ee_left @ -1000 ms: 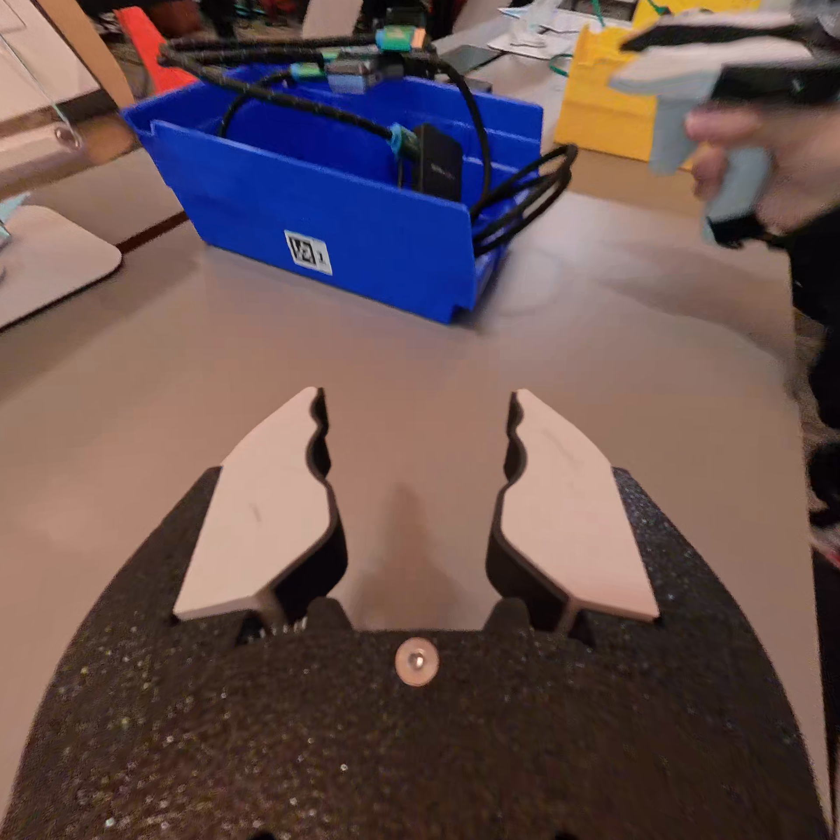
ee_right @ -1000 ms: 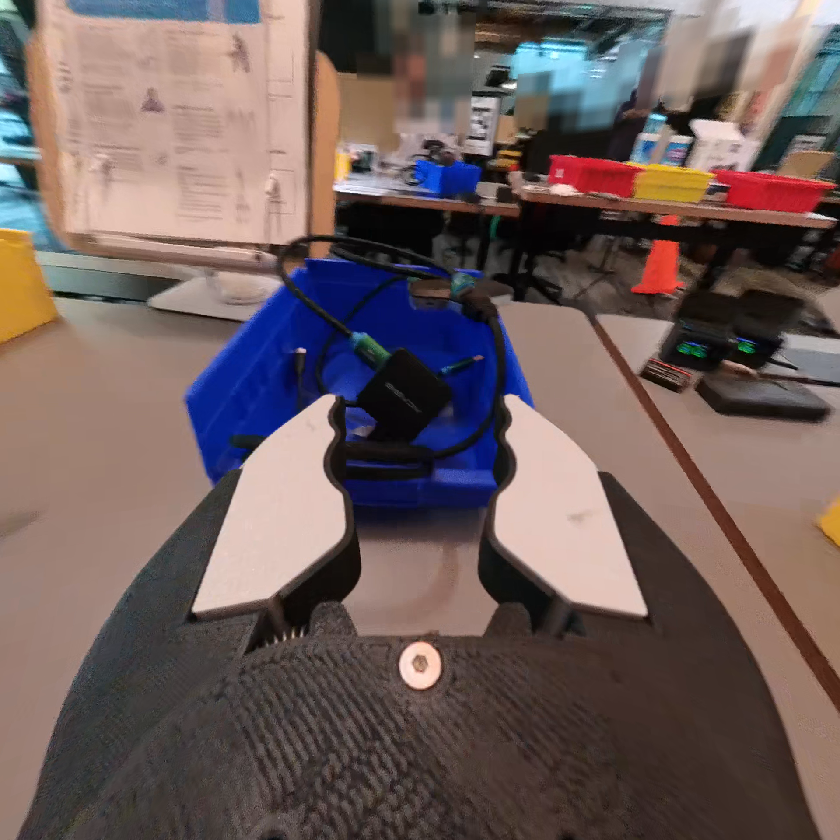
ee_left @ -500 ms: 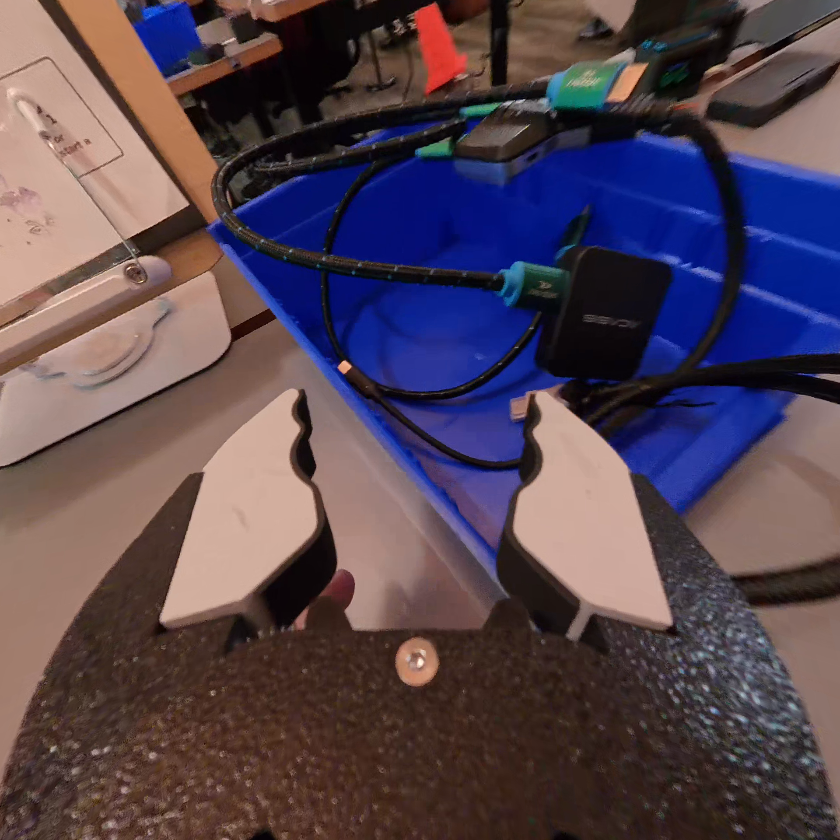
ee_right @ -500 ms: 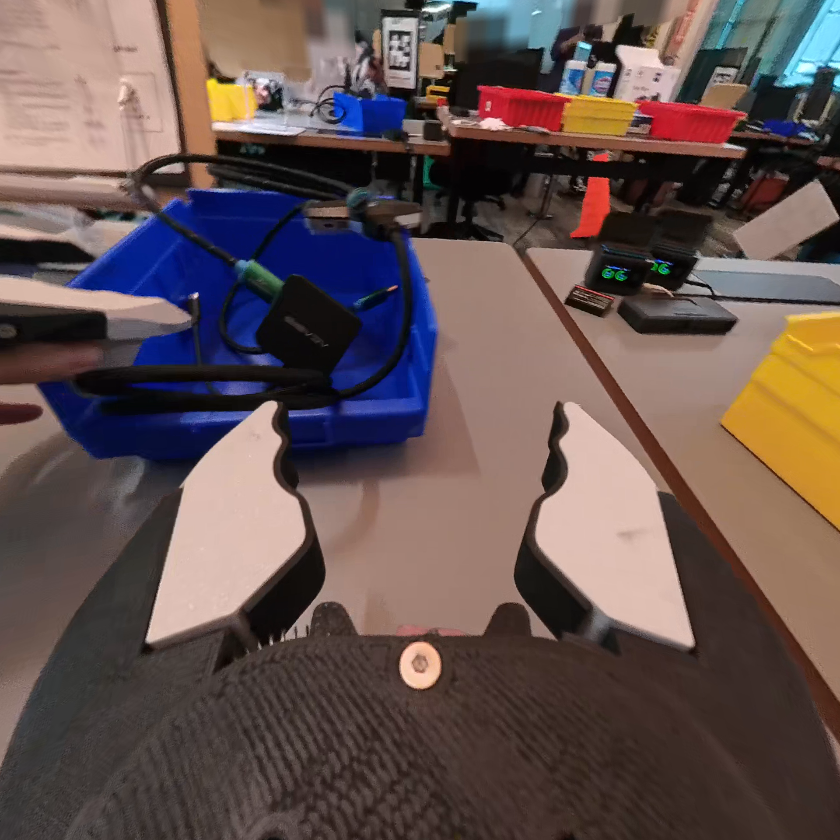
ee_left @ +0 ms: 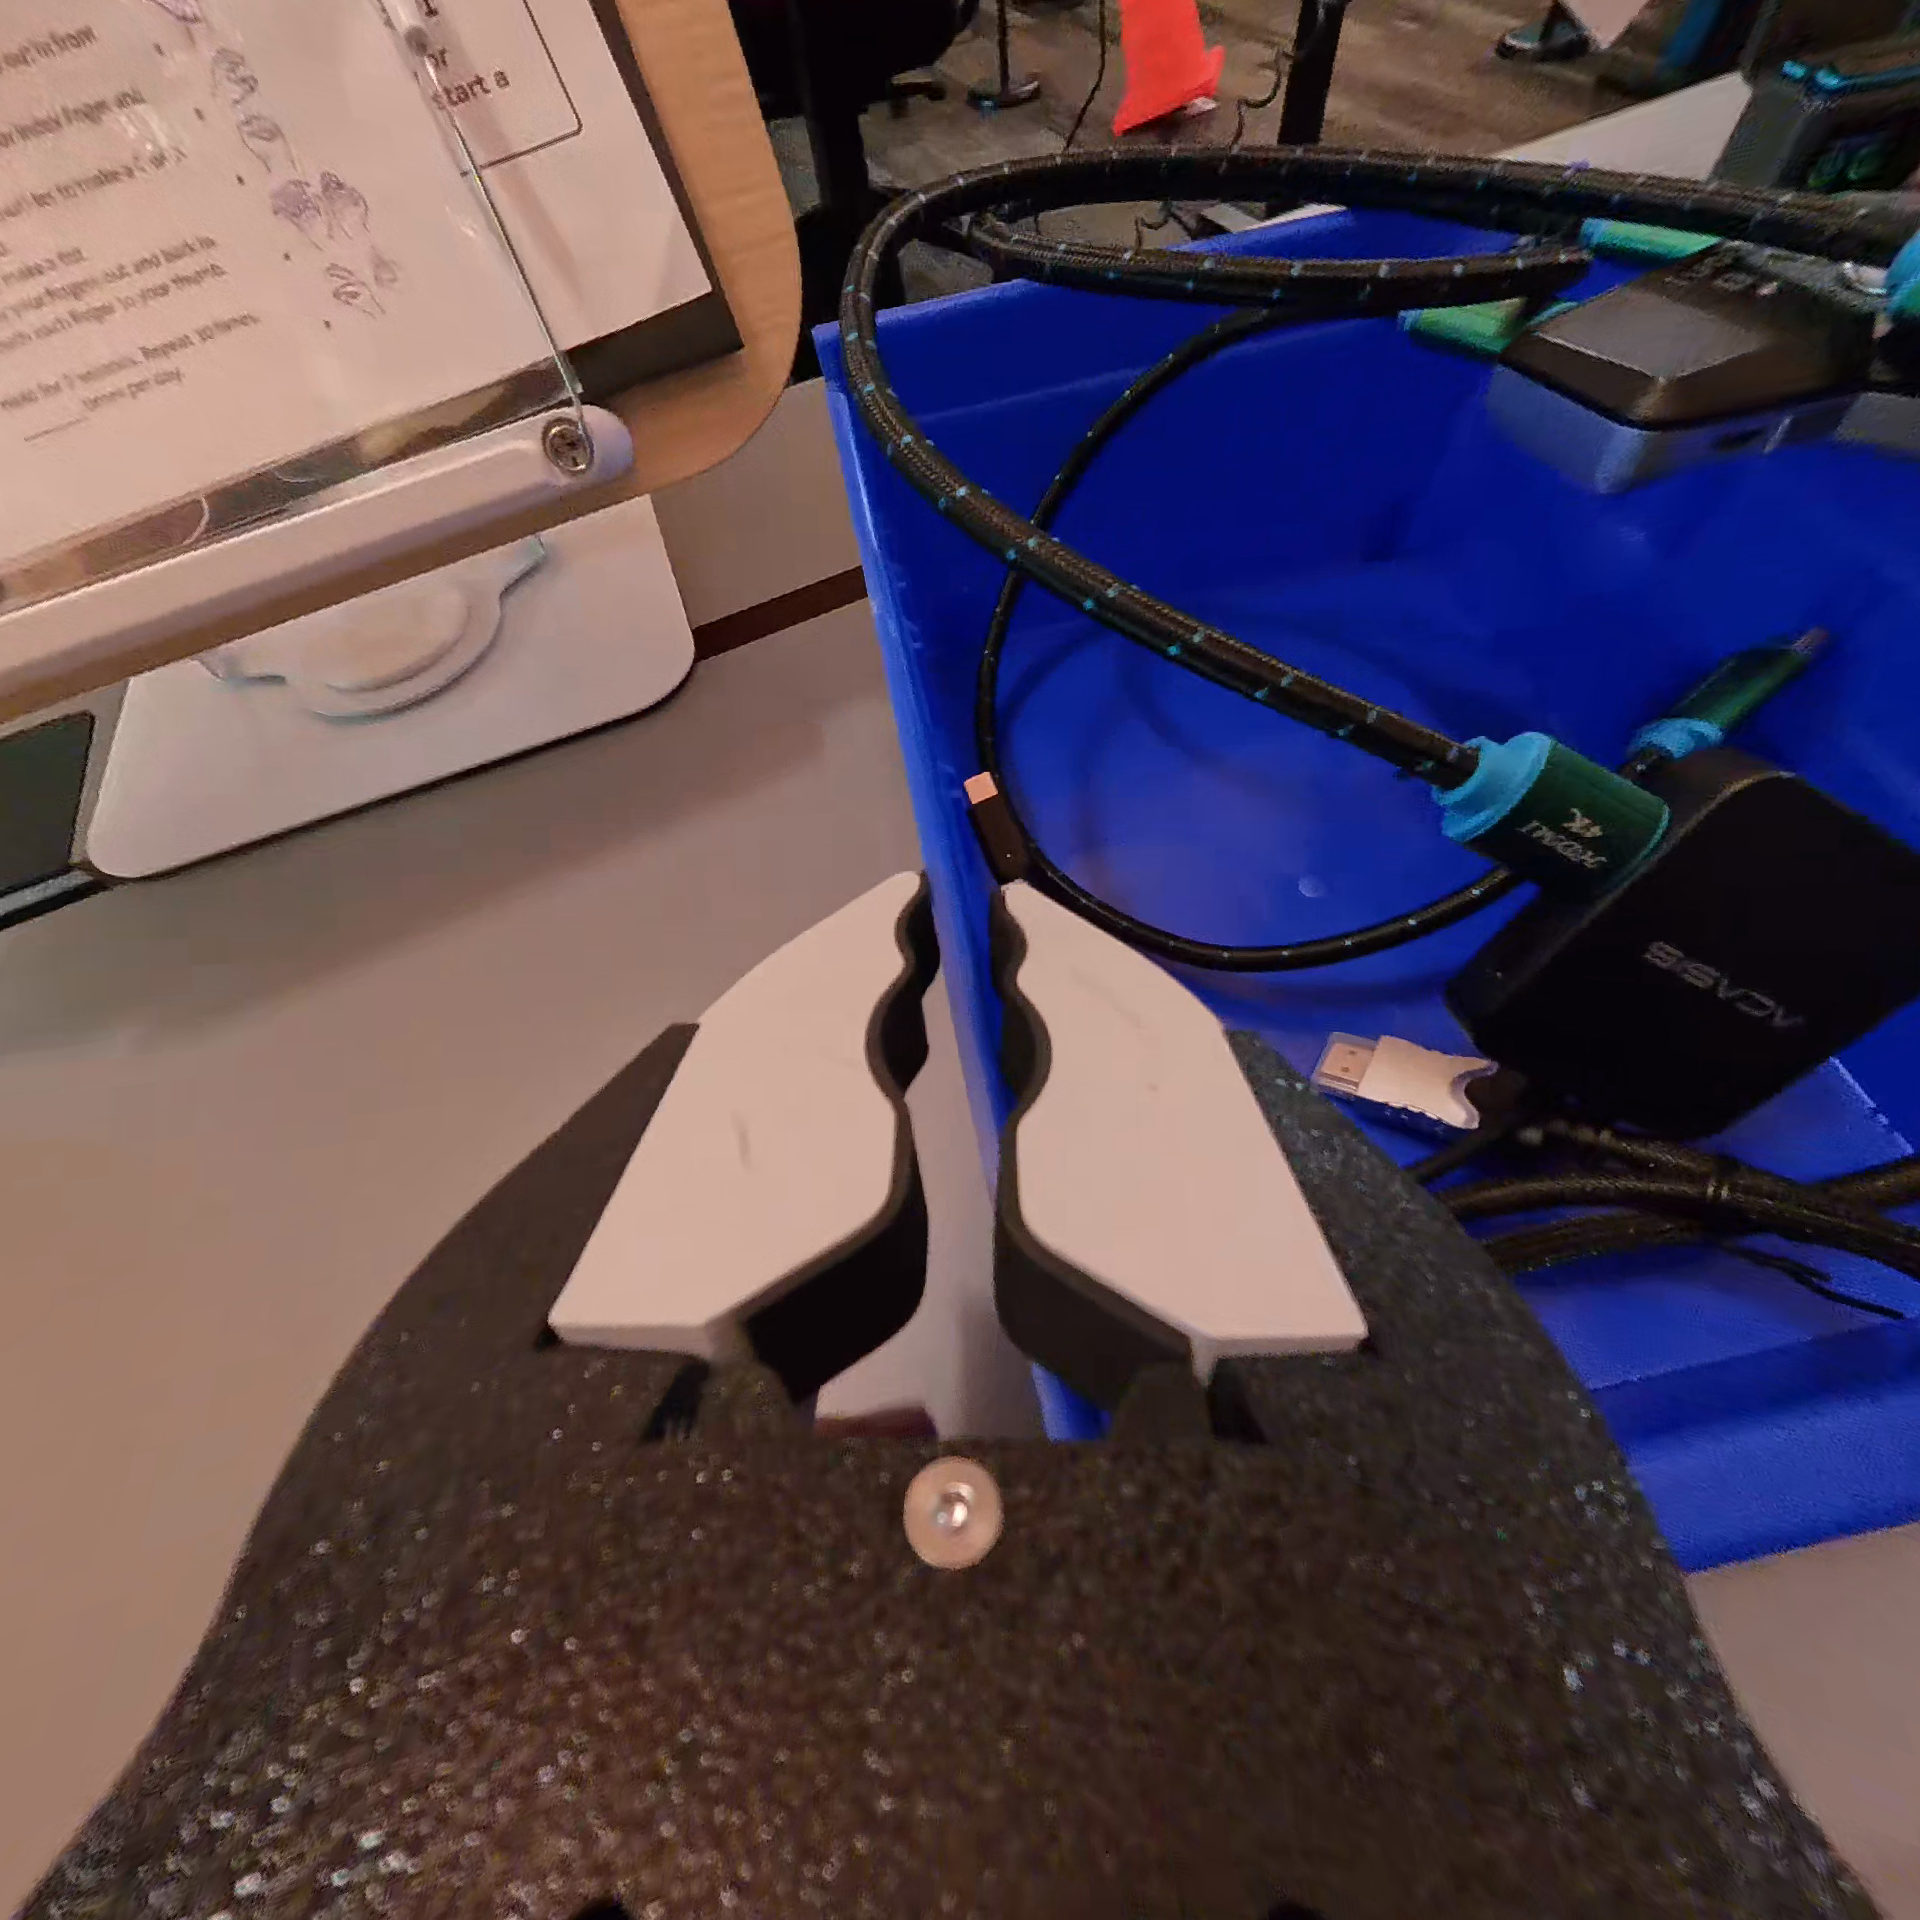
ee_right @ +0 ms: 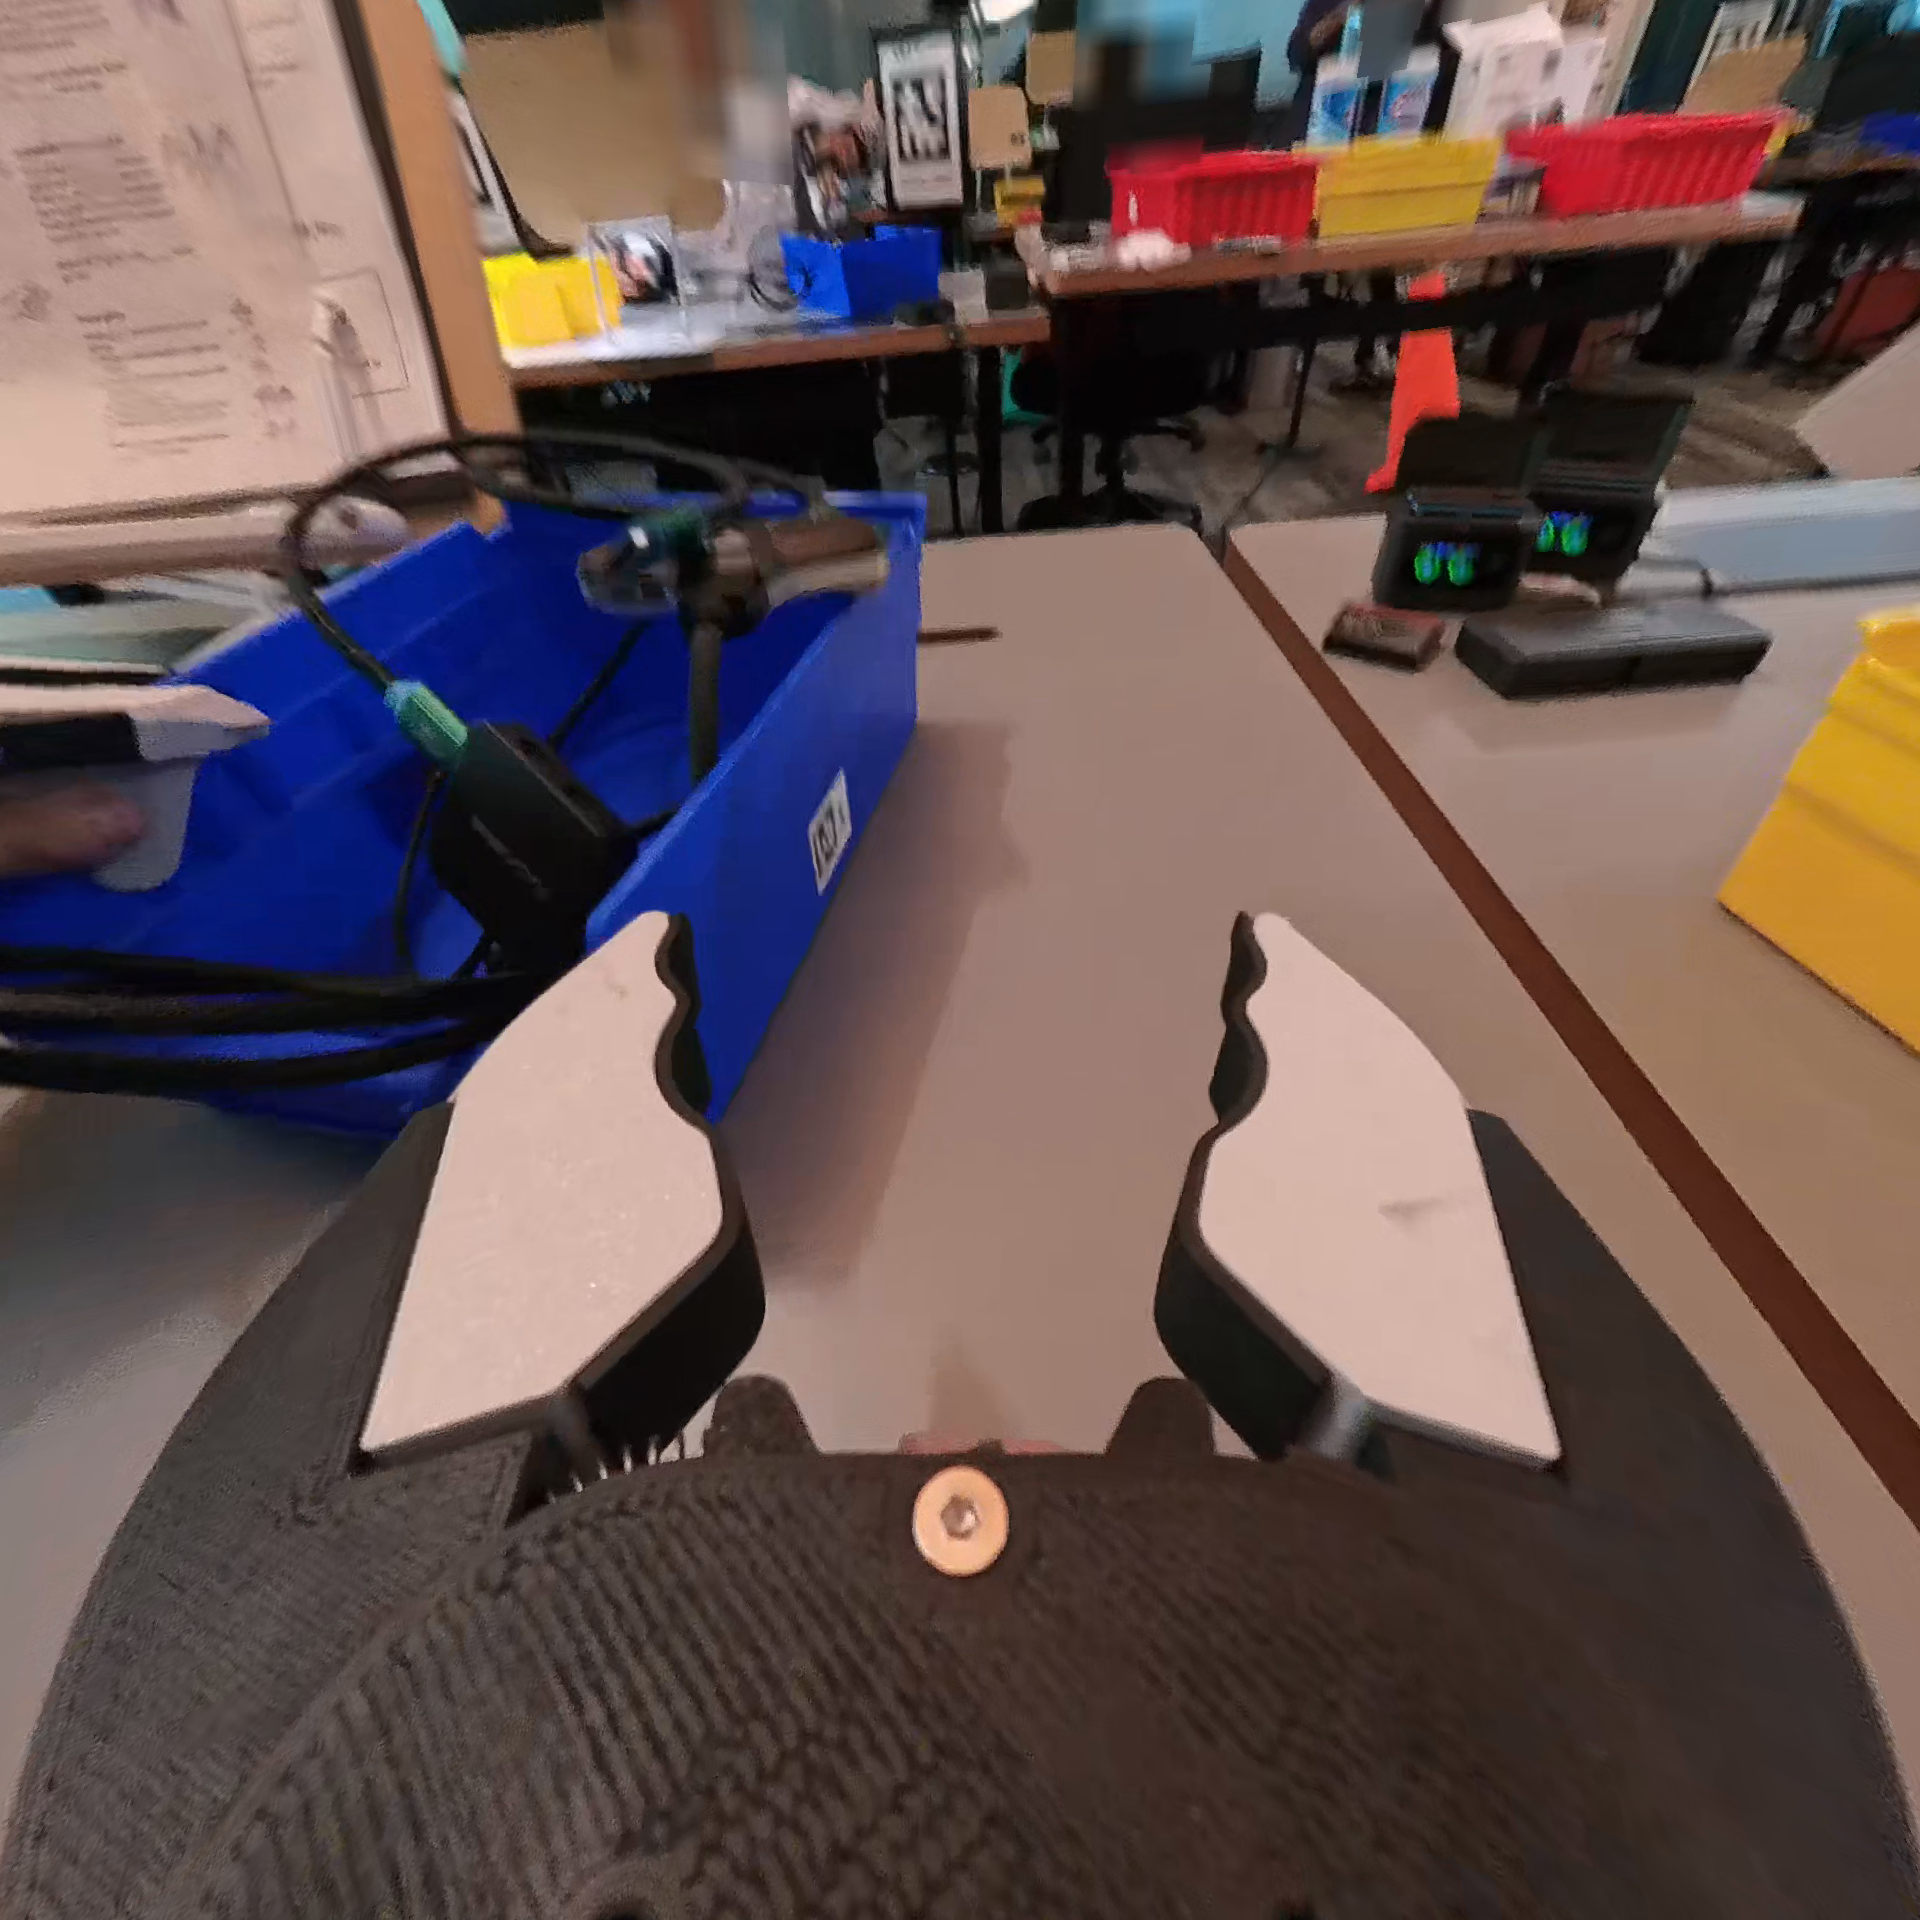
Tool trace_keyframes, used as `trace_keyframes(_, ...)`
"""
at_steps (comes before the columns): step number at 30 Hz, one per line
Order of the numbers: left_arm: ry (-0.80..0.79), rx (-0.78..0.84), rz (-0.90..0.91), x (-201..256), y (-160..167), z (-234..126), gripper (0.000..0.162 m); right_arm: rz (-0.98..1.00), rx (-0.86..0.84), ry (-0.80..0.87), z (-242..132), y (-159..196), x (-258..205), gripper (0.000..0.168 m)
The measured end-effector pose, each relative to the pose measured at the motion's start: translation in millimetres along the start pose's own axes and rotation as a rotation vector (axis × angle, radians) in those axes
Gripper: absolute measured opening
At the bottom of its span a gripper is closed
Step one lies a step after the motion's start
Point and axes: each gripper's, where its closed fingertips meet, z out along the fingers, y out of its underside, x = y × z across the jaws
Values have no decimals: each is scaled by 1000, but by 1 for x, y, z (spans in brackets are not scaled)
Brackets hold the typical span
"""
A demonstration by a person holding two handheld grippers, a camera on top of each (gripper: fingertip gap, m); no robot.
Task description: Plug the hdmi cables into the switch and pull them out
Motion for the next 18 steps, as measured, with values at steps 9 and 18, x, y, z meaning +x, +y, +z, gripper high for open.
trace_keyframes(9, 118, -27, 65, -64, 61, -102, 8, -162, 211, -336, -41, -86, -123, 86)
trace_keyframes(18, 163, -67, 88, -181, 176, -297, 8, 10, 80, -839, 19, -120, -362, 116)
